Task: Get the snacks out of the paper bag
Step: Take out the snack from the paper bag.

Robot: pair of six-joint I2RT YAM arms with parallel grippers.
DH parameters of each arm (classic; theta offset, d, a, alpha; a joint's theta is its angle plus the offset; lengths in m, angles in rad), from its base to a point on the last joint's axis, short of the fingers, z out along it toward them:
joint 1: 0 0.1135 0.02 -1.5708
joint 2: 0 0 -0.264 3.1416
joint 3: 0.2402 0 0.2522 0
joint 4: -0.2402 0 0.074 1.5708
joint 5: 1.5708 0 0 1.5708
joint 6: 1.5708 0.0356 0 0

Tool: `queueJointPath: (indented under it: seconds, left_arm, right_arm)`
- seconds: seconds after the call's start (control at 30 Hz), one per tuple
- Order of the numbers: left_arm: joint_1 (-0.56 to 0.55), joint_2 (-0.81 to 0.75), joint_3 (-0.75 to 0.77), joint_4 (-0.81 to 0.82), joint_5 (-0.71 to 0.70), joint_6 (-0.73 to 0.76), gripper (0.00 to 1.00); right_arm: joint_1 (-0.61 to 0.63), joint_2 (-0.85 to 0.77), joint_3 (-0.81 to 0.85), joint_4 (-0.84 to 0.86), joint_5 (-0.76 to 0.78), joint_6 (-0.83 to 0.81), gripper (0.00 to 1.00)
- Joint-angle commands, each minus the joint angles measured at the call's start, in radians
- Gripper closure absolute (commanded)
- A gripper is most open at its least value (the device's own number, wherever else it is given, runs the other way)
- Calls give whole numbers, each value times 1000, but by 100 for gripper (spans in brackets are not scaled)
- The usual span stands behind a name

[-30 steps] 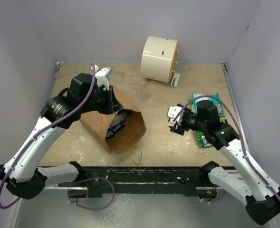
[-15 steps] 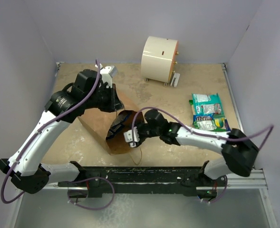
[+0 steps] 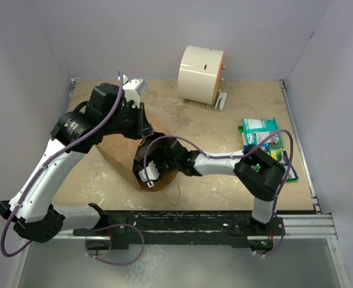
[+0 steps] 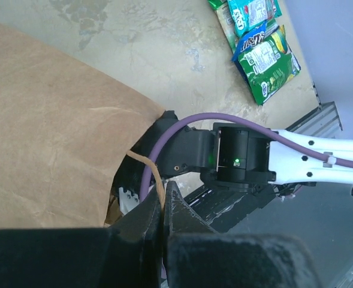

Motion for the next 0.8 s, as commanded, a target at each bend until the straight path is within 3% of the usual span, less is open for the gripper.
queueJointPath:
  seconds: [0.0, 0.37, 0.5, 0.77]
  left_arm:
    - [3, 12, 66, -1, 23, 53, 100]
    - [3, 19, 91, -14, 72, 73, 100]
    - [3, 17, 94, -27, 73, 84, 100]
    - [3, 8, 91, -41, 56, 92, 100]
  right_arm:
    - [15, 14, 39, 29, 11, -63, 47]
    - [42, 119, 52, 136, 110, -49, 47]
    - [43, 169, 73, 188, 150, -59, 53]
    - [42, 125, 43, 284, 153, 28, 100]
